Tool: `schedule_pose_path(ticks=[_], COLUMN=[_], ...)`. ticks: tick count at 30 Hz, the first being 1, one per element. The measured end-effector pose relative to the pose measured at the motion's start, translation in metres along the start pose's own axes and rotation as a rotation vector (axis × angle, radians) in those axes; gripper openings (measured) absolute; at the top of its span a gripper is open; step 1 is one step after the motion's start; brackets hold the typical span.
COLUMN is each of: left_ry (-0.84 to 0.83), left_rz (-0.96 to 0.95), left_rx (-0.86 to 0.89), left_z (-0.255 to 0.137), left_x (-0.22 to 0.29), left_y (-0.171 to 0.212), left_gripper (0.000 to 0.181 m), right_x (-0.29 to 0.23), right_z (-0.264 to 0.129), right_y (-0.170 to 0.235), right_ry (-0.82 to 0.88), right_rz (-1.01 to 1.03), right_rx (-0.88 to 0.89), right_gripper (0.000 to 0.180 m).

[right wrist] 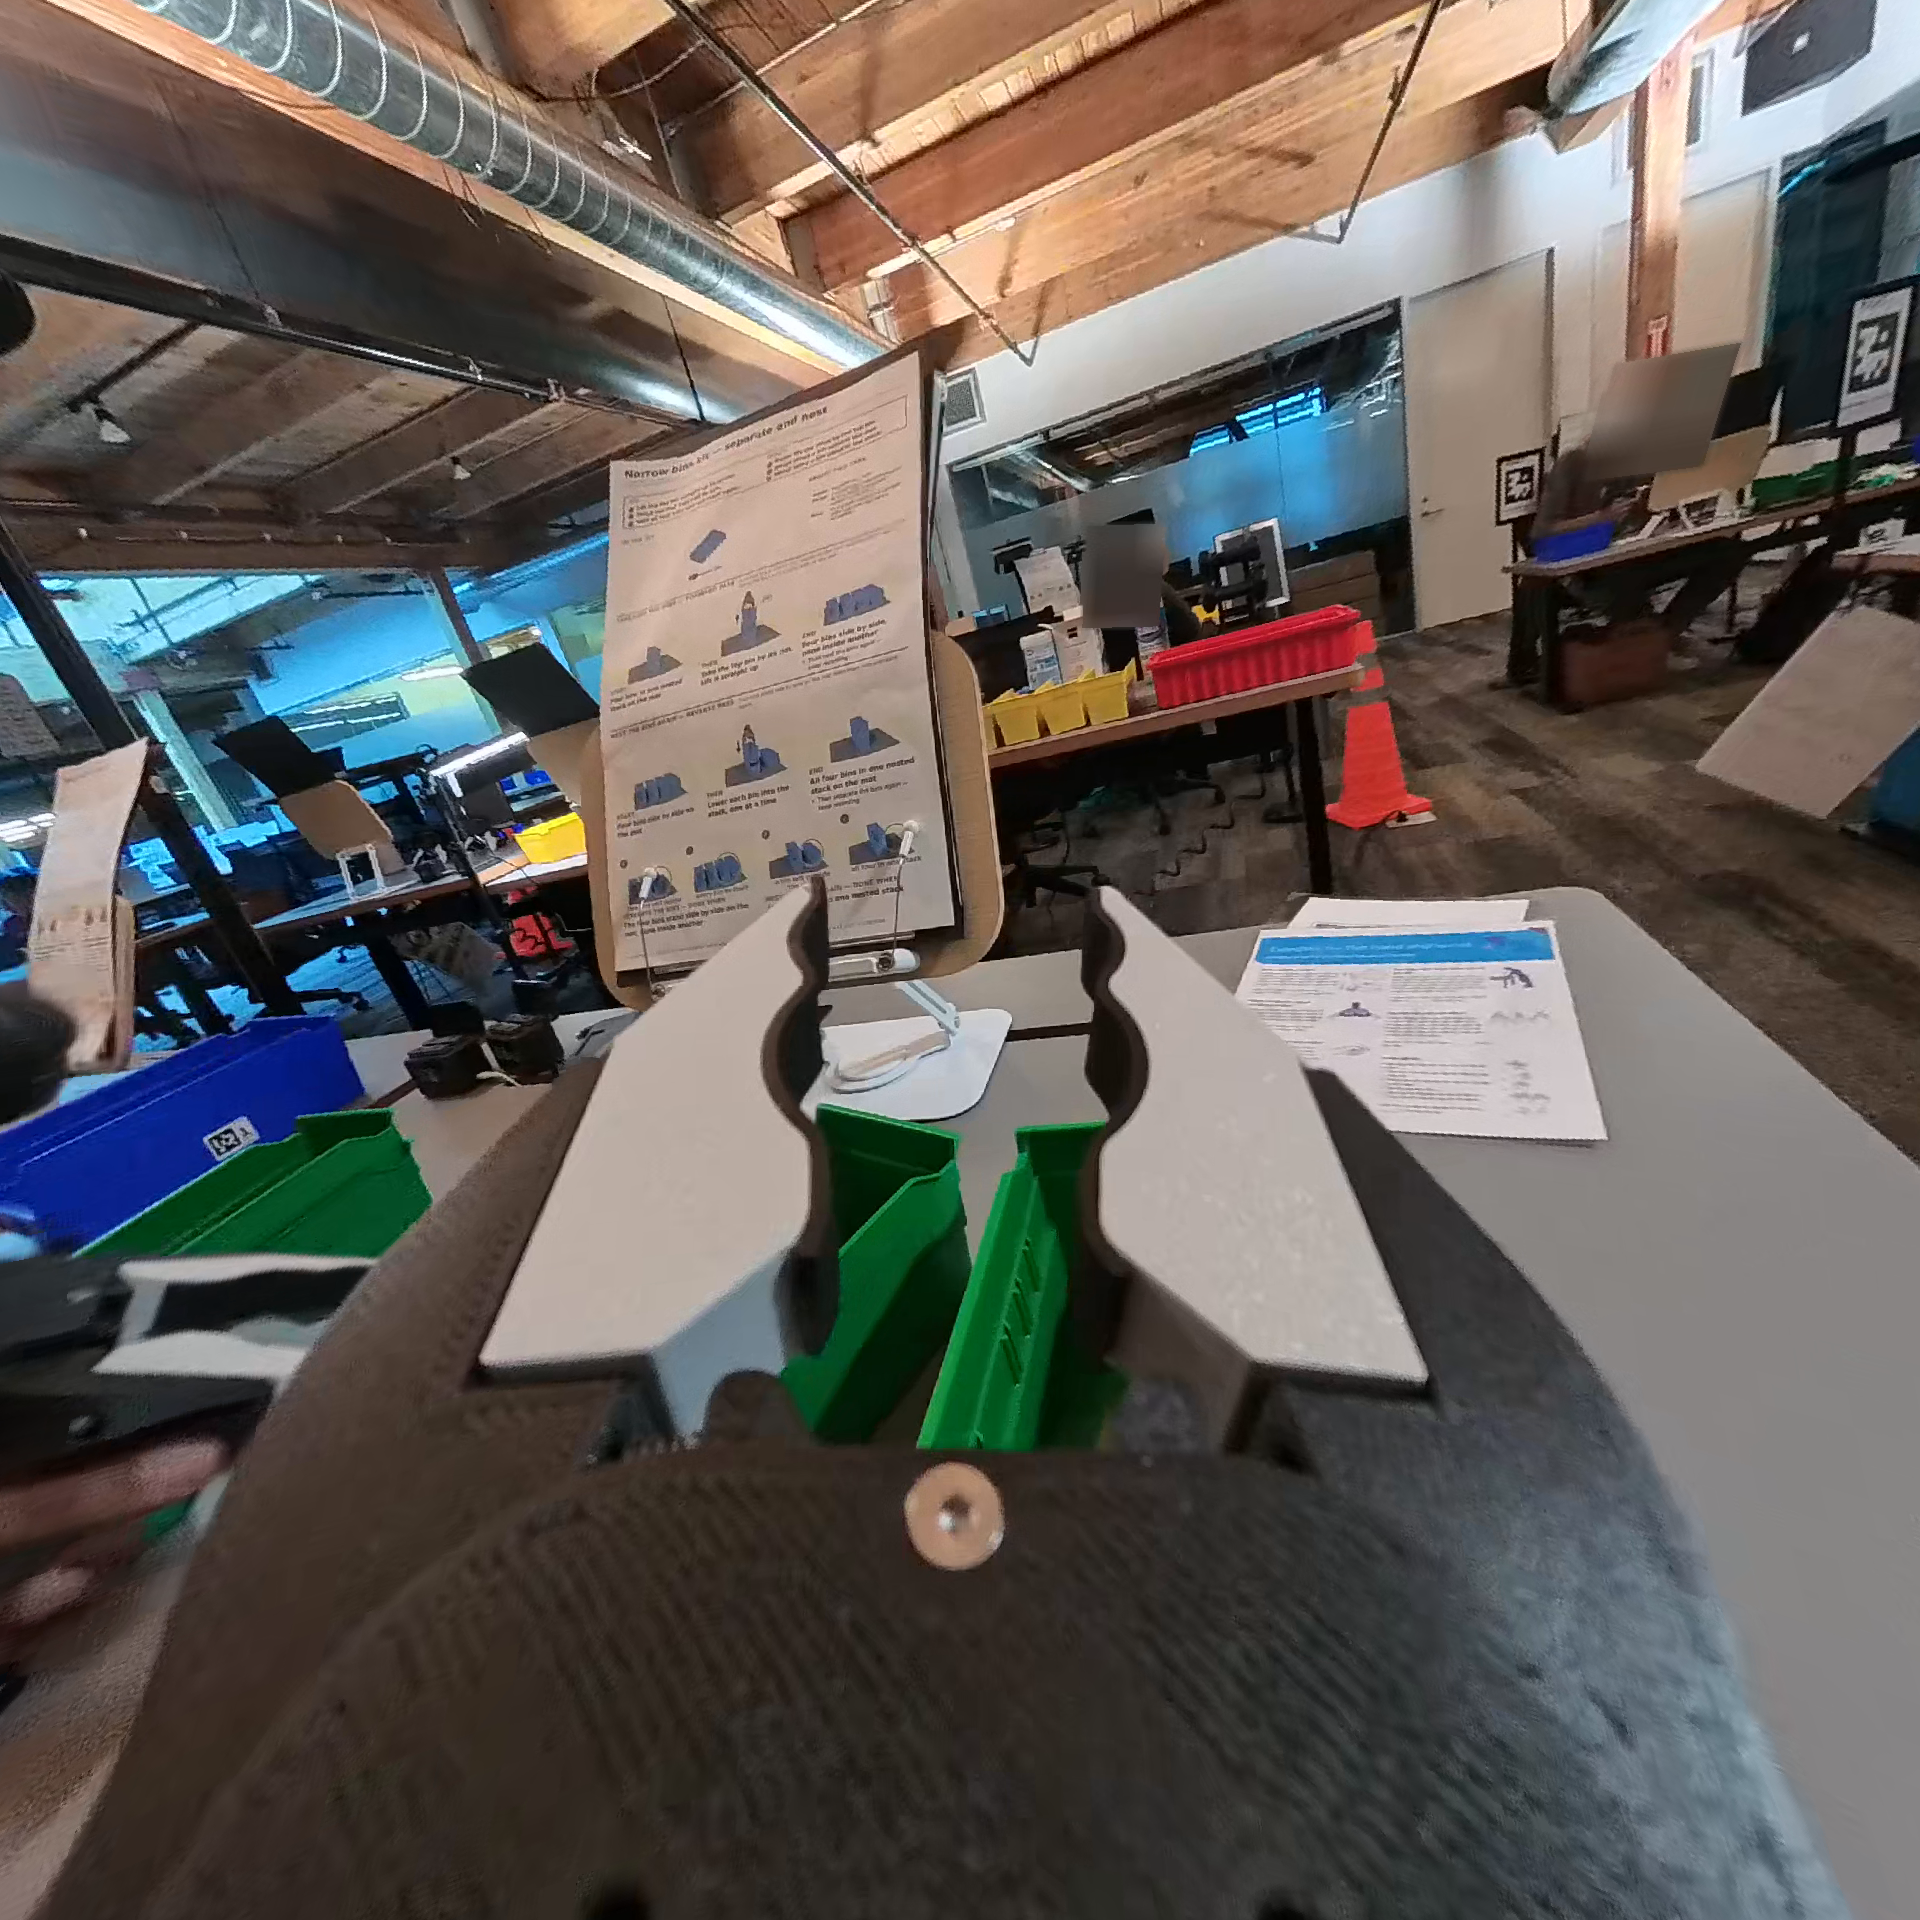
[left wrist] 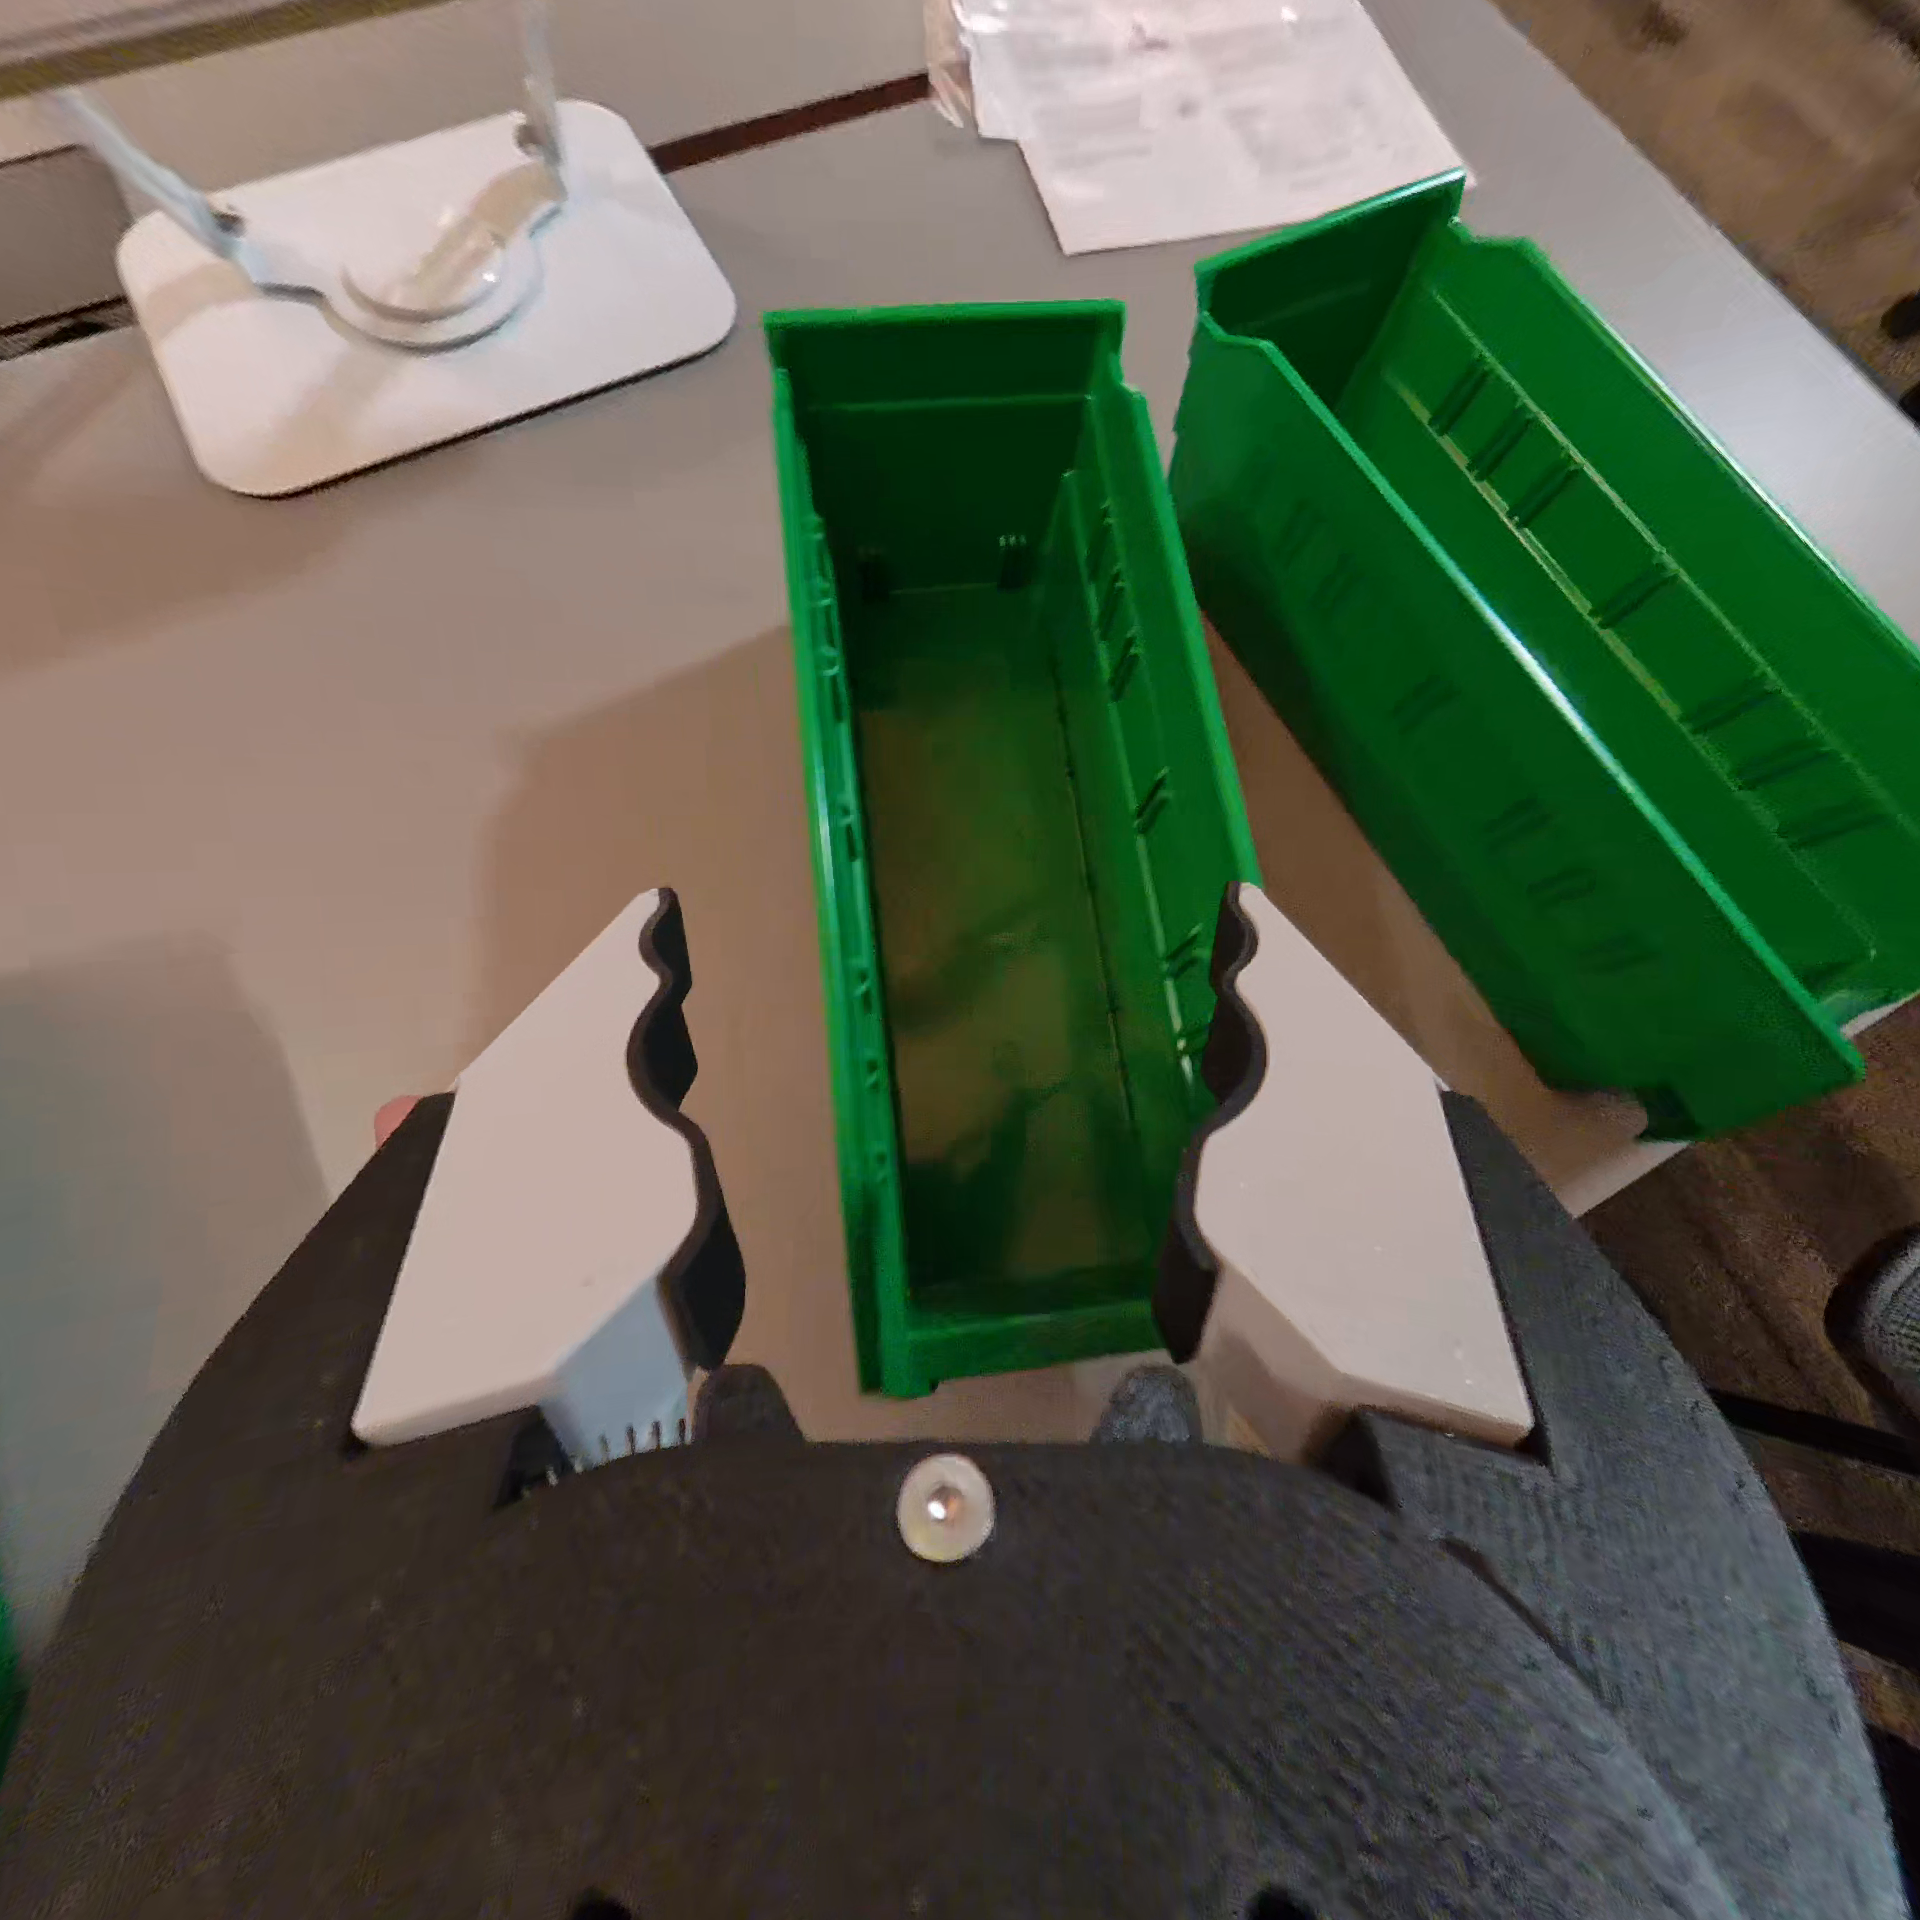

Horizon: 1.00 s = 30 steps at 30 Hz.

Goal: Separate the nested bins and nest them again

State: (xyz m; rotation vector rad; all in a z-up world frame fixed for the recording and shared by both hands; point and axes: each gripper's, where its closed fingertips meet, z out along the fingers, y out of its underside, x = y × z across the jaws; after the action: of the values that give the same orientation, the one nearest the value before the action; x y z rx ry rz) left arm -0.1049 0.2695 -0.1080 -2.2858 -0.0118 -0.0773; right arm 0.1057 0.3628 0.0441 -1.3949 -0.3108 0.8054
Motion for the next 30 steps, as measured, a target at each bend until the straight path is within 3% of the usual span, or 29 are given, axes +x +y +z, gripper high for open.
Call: schedule_pose_path(ticks=[4, 9, 12, 14, 17, 22, 26, 30], left_ry=[0.034, 0.040, 0.141, 0.135, 0.074, -0.039, -0.014, 0.057], left_rz=[-0.074, -0.107, -0.109, -0.083, -0.002, 0.191, 0.217, 0.219], left_rx=[0.049, 0.183, 0.176, 0.164, 0.222, 0.250, 0.267, 0.288], left_z=[-0.018, -0.031, -0.023, -0.014, -0.008, -0.011, -0.015, -0.019], left_x=[-0.017, -0.034, -0.020, -0.016, -0.013, 0.000, 0.023, 0.048], left_y=[0.034, 0.062, 0.083, 0.096, 0.099, 0.103, 0.108, 0.114], left_gripper=[0.104, 0.094, 0.087, 0.064, 0.003, 0.003, 0.006, 0.013], right_x=[0.000, -0.012, -0.019, -0.022, -0.021, -0.011, 0.012, 0.027], right_z=[-0.001, 0.000, 0.004, 0.006, 0.008, 0.007, 0.003, -0.049], right_y=[-0.005, 0.001, 0.007, 0.013, 0.017, 0.019, 0.033, 0.005], right_ry=[0.000, -0.029, -0.043, -0.051, -0.050, -0.045, -0.020, -0.002], right_rz=[-0.026, -0.044, -0.058, -0.070, -0.065, -0.078, -0.155, -0.100], right_rx=[0.007, -0.013, -0.024, -0.040, -0.048, -0.069, -0.143, 0.138], right_gripper=[0.047, 0.045, 0.044, 0.044, 0.043, 0.041, 0.042, 0.019])
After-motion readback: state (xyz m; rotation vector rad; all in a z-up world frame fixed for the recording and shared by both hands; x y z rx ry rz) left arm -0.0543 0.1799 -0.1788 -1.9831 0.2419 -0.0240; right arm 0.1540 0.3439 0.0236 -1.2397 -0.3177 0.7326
